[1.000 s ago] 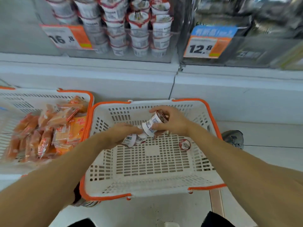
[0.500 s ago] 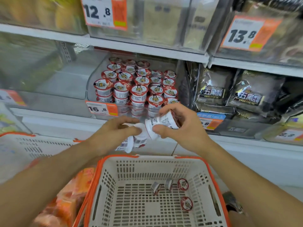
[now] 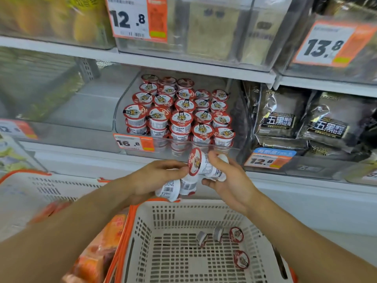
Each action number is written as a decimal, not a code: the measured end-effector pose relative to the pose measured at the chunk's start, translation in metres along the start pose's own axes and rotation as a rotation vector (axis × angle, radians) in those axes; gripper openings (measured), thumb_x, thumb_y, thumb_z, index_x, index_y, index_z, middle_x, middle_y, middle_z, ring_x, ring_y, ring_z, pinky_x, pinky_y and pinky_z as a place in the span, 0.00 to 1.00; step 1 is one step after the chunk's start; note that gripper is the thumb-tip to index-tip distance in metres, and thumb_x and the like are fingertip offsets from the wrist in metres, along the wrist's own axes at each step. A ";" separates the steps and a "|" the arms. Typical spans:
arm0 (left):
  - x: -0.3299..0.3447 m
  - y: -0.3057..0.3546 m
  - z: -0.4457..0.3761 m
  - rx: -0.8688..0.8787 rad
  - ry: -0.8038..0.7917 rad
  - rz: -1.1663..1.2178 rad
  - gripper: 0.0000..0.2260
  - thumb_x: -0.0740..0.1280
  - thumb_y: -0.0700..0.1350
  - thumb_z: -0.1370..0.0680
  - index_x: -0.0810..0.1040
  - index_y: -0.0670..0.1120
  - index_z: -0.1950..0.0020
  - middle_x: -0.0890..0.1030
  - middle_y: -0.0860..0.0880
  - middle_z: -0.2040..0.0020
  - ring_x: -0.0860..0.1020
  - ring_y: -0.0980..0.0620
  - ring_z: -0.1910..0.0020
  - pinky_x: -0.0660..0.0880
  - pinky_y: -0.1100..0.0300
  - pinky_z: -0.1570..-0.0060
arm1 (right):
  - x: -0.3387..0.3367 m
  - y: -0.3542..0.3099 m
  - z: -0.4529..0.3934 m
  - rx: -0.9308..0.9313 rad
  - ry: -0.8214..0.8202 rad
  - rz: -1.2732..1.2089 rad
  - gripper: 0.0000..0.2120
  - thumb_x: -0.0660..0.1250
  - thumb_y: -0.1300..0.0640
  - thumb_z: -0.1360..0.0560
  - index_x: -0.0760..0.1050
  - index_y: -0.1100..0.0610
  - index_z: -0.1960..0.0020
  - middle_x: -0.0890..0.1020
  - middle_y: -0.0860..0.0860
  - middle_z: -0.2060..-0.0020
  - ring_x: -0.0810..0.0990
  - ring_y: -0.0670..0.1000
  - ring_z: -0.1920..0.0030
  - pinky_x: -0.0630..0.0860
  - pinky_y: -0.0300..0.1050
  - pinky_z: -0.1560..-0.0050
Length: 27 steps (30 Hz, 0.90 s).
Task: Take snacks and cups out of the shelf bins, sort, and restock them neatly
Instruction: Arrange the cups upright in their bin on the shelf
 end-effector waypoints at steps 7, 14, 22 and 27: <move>0.003 -0.005 -0.009 -0.009 -0.015 -0.004 0.19 0.69 0.53 0.25 0.81 0.46 0.37 0.84 0.50 0.41 0.81 0.50 0.40 0.79 0.55 0.42 | 0.010 0.005 0.006 -0.011 -0.002 0.084 0.34 0.71 0.39 0.26 0.71 0.65 0.34 0.83 0.60 0.43 0.81 0.57 0.47 0.76 0.54 0.50; -0.005 0.004 -0.014 0.083 0.052 -0.077 0.15 0.69 0.47 0.22 0.81 0.45 0.37 0.84 0.50 0.41 0.80 0.54 0.39 0.72 0.58 0.36 | 0.001 -0.013 0.014 -0.150 0.064 0.286 0.13 0.74 0.52 0.27 0.80 0.54 0.45 0.80 0.55 0.54 0.79 0.53 0.56 0.80 0.45 0.61; 0.000 -0.003 -0.017 0.048 0.077 -0.129 0.15 0.71 0.46 0.24 0.82 0.44 0.38 0.85 0.51 0.44 0.82 0.55 0.43 0.74 0.59 0.37 | -0.007 -0.038 0.017 -0.398 -0.061 0.884 0.14 0.73 0.52 0.23 0.81 0.45 0.38 0.81 0.47 0.46 0.80 0.50 0.47 0.78 0.51 0.48; 0.001 -0.011 -0.019 -0.047 0.066 -0.244 0.15 0.74 0.48 0.25 0.84 0.46 0.40 0.86 0.51 0.46 0.83 0.54 0.44 0.74 0.56 0.35 | -0.002 -0.039 0.023 -0.420 -0.064 1.191 0.16 0.76 0.49 0.28 0.79 0.46 0.42 0.80 0.41 0.48 0.79 0.42 0.49 0.77 0.48 0.45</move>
Point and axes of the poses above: each hand's wrist, its own z-axis away from the middle knuckle, its own x-axis out of the palm, y = z × x, the point moved 6 cm from there along -z, towards the middle knuckle
